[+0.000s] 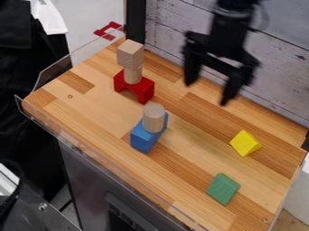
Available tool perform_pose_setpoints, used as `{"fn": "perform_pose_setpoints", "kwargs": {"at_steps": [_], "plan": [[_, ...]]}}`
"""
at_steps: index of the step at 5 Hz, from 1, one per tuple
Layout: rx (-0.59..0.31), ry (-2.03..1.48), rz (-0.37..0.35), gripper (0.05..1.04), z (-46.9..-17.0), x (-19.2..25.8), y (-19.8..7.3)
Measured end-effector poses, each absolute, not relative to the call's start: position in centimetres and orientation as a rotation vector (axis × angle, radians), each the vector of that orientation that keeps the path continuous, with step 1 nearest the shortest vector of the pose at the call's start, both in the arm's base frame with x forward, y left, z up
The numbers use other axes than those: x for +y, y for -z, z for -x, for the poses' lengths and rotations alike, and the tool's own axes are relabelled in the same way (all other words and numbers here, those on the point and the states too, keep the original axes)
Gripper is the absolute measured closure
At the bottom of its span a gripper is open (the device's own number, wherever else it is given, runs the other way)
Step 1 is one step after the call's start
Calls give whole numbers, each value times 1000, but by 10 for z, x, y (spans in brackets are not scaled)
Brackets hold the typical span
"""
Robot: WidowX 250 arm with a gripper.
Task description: Put the yellow triangle block to the right side of the table
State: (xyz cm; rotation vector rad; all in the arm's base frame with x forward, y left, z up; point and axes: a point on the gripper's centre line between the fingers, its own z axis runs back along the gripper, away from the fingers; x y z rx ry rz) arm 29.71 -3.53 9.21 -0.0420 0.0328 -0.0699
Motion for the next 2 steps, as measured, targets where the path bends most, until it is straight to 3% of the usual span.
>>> {"fn": "perform_pose_setpoints", "kwargs": {"at_steps": [2], "plan": [[72, 21, 70, 89, -288, 2, -87]]}}
